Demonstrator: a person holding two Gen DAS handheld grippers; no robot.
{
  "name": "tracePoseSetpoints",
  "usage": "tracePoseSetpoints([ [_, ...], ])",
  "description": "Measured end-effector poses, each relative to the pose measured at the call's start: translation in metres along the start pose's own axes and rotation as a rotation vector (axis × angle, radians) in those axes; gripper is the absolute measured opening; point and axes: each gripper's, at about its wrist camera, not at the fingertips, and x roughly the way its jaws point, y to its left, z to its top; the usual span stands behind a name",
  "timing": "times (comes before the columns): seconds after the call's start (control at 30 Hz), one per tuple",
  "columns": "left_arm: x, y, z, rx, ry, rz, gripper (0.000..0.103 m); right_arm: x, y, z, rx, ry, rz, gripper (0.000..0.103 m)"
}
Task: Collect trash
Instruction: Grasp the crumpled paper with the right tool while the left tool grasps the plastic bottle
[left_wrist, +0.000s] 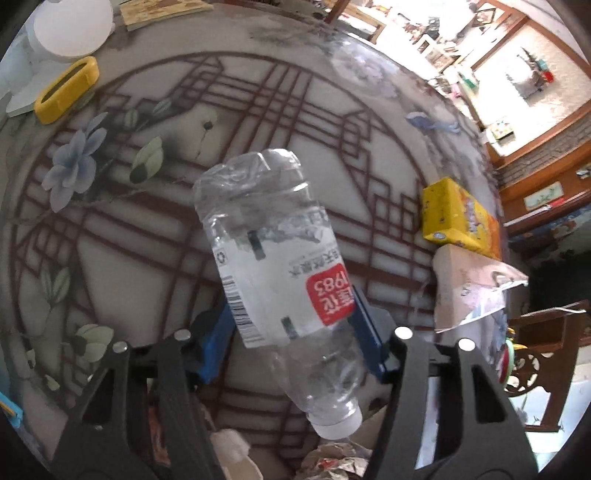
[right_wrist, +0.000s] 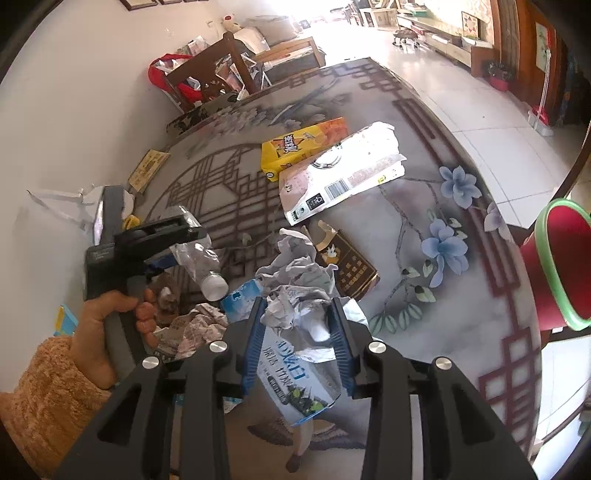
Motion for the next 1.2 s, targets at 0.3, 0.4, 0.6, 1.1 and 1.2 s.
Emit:
tracePoseSetpoints([
  [0.3,-0.048,-0.025,-0.012,0.132,-0.105,-0.063,0.053,-0.015,0.004,0.011,-0.030,-0.060,-0.030,0.034],
  [0.4,-0.067,-0.040,-0.019,0.190,-0.141,-0.089,0.053,-0.022,-0.001,0.014,-0.015,-0.081,-0.033,0.034],
  [0.6,-0.092,-0.067,-0.028,0.268,-0.175,-0.144,0.053,-0.035,-0.005,0.013,0.001,-0.110,-0.034,0.034],
  [1.1,-0.128,-0.124,-0.065,0.437,-0.201,-0.241,0.053,-0.069,-0.012,0.001,0.048,-0.183,-0.044,0.034],
  [1.2,-0.131,-0.129,-0.073,0.452,-0.197,-0.257,0.053,-0.076,-0.014,-0.002,0.055,-0.199,-0.046,0.034],
])
